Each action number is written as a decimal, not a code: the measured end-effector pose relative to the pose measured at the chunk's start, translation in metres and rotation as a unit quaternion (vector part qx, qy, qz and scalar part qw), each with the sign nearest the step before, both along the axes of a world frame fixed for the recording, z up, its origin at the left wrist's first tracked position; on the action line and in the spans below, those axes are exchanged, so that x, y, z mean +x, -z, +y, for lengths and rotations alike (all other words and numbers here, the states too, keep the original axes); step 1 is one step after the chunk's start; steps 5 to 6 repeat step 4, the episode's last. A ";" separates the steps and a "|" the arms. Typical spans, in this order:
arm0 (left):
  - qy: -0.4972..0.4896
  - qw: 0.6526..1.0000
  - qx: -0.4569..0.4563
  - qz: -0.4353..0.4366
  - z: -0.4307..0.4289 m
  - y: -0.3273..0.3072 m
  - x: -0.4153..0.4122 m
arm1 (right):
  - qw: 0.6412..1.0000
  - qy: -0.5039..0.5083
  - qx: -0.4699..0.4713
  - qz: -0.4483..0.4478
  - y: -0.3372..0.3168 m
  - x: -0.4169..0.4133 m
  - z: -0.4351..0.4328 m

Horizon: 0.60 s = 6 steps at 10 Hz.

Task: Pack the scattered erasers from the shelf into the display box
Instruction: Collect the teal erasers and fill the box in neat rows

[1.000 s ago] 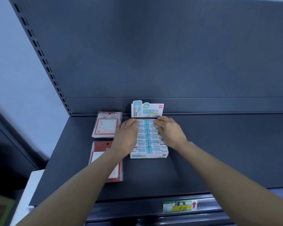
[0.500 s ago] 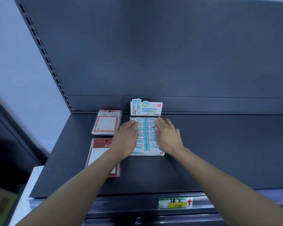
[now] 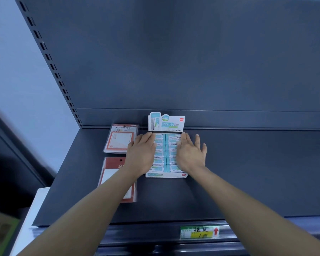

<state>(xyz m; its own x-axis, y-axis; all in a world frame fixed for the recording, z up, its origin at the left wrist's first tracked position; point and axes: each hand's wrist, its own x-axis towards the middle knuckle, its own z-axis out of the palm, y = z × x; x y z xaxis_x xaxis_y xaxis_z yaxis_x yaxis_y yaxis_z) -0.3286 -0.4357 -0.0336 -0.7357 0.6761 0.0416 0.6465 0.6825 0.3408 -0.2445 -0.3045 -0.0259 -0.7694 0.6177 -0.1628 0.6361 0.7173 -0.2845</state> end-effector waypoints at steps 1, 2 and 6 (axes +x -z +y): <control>-0.004 1.000 -0.005 0.029 0.001 0.004 0.000 | 1.000 0.006 0.007 -0.007 0.000 -0.001 -0.003; -0.006 0.999 -0.010 0.044 0.002 0.004 0.001 | 1.000 0.004 0.002 -0.006 -0.003 -0.001 -0.004; 0.007 0.997 0.004 0.080 -0.001 -0.010 -0.003 | 0.995 0.007 0.056 0.083 -0.009 0.004 0.003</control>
